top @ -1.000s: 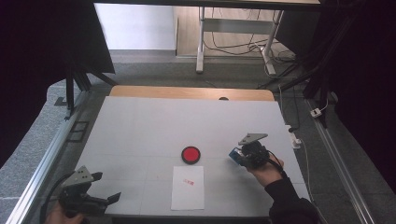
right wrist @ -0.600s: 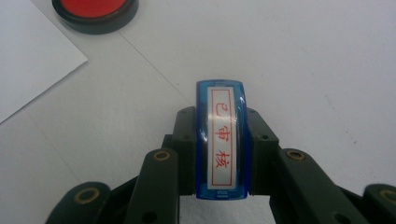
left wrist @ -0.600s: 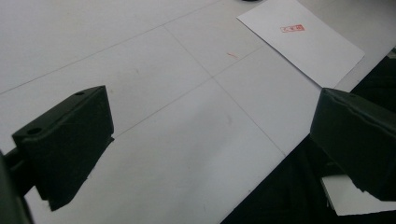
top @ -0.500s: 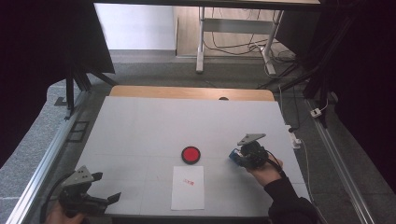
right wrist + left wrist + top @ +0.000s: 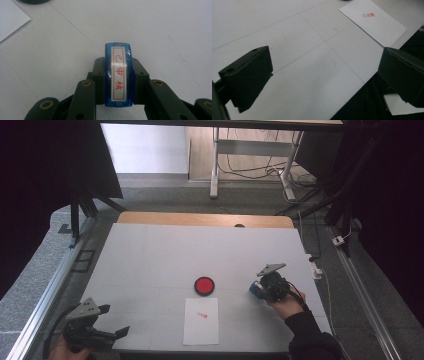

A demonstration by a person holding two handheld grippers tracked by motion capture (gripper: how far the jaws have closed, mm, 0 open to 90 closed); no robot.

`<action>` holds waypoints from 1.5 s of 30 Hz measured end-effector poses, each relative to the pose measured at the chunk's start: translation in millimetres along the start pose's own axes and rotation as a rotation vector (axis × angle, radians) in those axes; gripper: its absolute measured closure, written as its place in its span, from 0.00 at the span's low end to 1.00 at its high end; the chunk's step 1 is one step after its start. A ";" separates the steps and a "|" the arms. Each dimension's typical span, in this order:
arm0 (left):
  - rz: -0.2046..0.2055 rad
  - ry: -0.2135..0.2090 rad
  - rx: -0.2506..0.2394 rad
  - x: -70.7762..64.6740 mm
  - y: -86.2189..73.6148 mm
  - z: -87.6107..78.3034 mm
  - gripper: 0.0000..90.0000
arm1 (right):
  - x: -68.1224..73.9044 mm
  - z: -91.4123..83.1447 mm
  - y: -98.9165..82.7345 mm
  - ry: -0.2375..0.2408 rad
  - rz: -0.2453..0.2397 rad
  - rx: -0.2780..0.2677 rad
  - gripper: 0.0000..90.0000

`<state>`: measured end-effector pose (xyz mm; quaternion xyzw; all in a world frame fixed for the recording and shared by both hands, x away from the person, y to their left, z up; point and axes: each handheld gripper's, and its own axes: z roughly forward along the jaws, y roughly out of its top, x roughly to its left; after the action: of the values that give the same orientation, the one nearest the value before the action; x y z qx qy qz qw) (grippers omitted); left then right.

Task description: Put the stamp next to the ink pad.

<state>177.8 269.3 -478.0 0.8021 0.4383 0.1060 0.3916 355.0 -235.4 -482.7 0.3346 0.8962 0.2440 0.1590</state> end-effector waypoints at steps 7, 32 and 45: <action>0.000 0.001 0.001 0.0 0.1 0.1 0.00 | -1.7 1.4 -1.9 0.009 0.007 0.004 0.76; -0.005 0.004 0.001 0.2 -0.1 0.0 0.00 | -0.5 -6.6 0.4 0.032 0.094 -0.077 0.37; -0.015 0.003 0.003 1.5 -0.4 -0.4 0.00 | 8.8 -30.7 -0.7 0.075 0.129 -0.170 0.24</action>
<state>178.3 270.9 -478.3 0.7992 0.4448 0.1037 0.3906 334.5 -240.0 -458.7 0.3675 0.8541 0.3413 0.1373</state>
